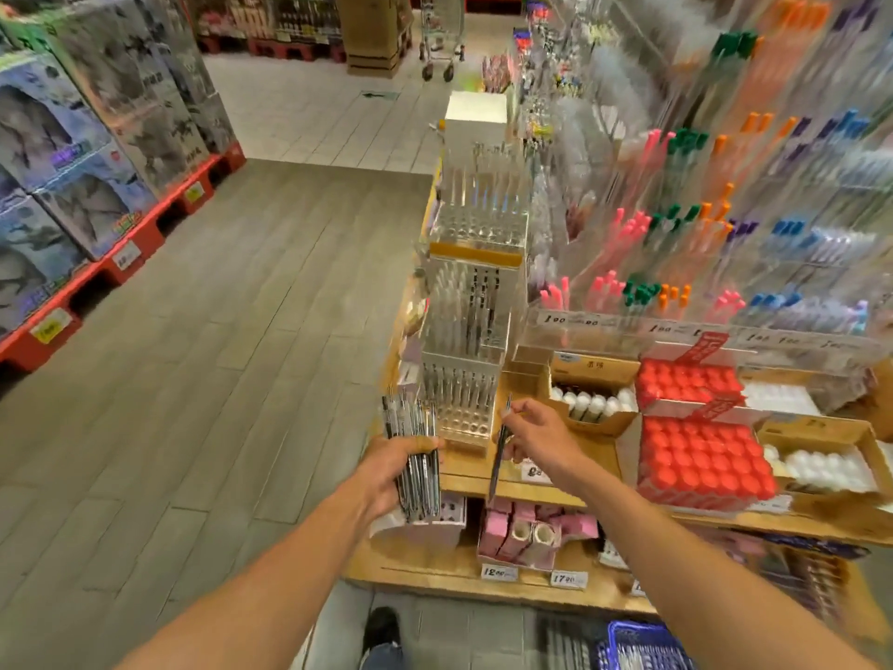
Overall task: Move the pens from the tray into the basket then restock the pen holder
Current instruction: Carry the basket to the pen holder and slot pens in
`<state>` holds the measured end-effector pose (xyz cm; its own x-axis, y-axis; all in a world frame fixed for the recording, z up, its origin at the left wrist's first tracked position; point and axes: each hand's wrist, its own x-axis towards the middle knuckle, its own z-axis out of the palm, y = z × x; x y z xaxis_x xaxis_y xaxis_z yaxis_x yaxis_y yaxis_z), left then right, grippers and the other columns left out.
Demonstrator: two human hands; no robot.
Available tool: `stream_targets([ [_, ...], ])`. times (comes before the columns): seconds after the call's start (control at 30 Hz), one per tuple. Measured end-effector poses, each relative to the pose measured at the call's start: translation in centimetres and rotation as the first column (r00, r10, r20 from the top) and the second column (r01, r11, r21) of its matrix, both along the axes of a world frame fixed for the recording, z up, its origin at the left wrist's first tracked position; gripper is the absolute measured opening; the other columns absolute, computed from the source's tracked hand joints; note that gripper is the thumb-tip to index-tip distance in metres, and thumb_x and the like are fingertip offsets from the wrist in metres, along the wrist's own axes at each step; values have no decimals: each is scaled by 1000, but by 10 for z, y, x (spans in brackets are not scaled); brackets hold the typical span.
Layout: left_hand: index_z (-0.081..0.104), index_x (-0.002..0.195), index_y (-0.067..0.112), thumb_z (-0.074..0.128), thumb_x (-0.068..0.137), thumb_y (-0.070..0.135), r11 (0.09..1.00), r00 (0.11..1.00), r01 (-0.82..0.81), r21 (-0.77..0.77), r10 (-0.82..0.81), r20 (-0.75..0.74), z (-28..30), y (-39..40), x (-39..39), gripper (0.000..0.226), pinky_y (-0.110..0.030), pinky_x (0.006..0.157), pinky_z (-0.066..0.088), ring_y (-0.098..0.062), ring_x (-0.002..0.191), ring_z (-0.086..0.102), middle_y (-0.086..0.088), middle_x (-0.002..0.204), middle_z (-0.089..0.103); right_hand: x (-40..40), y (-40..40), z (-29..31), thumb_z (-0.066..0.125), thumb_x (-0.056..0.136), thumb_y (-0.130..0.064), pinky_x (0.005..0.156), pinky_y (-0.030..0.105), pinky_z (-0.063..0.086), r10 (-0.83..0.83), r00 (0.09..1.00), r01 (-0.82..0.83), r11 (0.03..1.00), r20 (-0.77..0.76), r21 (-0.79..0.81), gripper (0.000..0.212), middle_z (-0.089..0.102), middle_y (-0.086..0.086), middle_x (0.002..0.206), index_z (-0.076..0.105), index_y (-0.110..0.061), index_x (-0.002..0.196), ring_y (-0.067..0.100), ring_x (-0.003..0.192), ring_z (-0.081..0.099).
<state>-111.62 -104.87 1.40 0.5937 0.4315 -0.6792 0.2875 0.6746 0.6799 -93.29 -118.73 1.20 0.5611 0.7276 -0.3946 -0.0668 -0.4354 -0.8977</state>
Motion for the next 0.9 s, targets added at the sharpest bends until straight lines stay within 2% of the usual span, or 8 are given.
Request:
stream_targets([
  [0.1, 64, 115, -9, 75, 73, 10, 994, 994, 105, -36, -106, -12, -5, 30, 8, 47, -39, 67, 53, -26, 74, 62, -18, 92, 66, -5, 20, -6, 55, 98, -26, 54, 22, 49, -66, 998, 66, 998, 10, -9, 9, 68, 6, 89, 56, -18, 100, 15, 61, 66],
  [0.2, 66, 115, -6, 73, 82, 10, 983, 980, 185, -20, -186, -68, -12, 49, 18, 37, -38, 67, 54, -24, 77, 63, -16, 99, 68, -7, 31, -13, 55, 97, -26, 58, 25, 53, -143, 988, 144, 989, 64, -24, 7, 69, 5, 84, 56, -19, 98, 17, 66, 69],
  [0.4, 69, 108, -8, 75, 81, 8, 962, 958, 262, -80, -269, -99, -19, 72, 35, 32, -34, 59, 56, -22, 62, 66, -15, 83, 72, -1, 39, -10, 52, 98, -20, 60, 22, 51, -237, 912, 253, 968, 334, -3, 8, 67, -2, 79, 56, -24, 91, 5, 69, 65],
  [0.5, 67, 110, -7, 79, 68, 12, 960, 959, 266, -89, -273, -80, -19, 79, 41, 47, -34, 57, 56, -22, 65, 69, -16, 85, 74, 5, 42, -9, 50, 99, -20, 61, 22, 52, -229, 876, 244, 970, 424, 21, 6, 67, -4, 83, 56, -23, 98, 8, 75, 66],
  [0.57, 68, 109, -6, 80, 61, 14, 964, 964, 250, -91, -257, -65, -18, 82, 43, 54, -33, 57, 55, -22, 66, 70, -16, 85, 74, 8, 46, -12, 51, 100, -20, 61, 17, 50, -215, 867, 225, 974, 450, 33, 6, 67, -6, 86, 56, -22, 101, 2, 77, 65],
  [0.63, 68, 110, -6, 79, 61, 15, 970, 971, 225, -94, -231, -58, -19, 87, 43, 55, -34, 57, 55, -22, 65, 69, -15, 84, 73, 10, 50, -17, 51, 99, -19, 61, 18, 49, -196, 863, 210, 977, 466, 22, 6, 67, -7, 87, 55, -22, 103, 1, 77, 64],
  [0.73, 67, 112, -7, 79, 60, 15, 981, 981, 177, -78, -182, -63, -20, 94, 43, 58, -38, 64, 55, -27, 74, 67, -20, 94, 70, 13, 56, -27, 52, 99, -19, 73, 33, 56, -159, 868, 194, 981, 470, -28, 7, 66, -6, 91, 56, -20, 105, 12, 83, 65],
  [0.9, 66, 114, -8, 77, 64, 14, 985, 985, 154, -82, -160, -69, -18, 99, 46, 56, -37, 64, 56, -25, 72, 68, -17, 87, 71, 22, 64, -36, 53, 98, -25, 67, 28, 50, -58, 810, 139, 986, 584, -95, 3, 60, -12, 90, 51, -28, 100, 7, 78, 59],
])
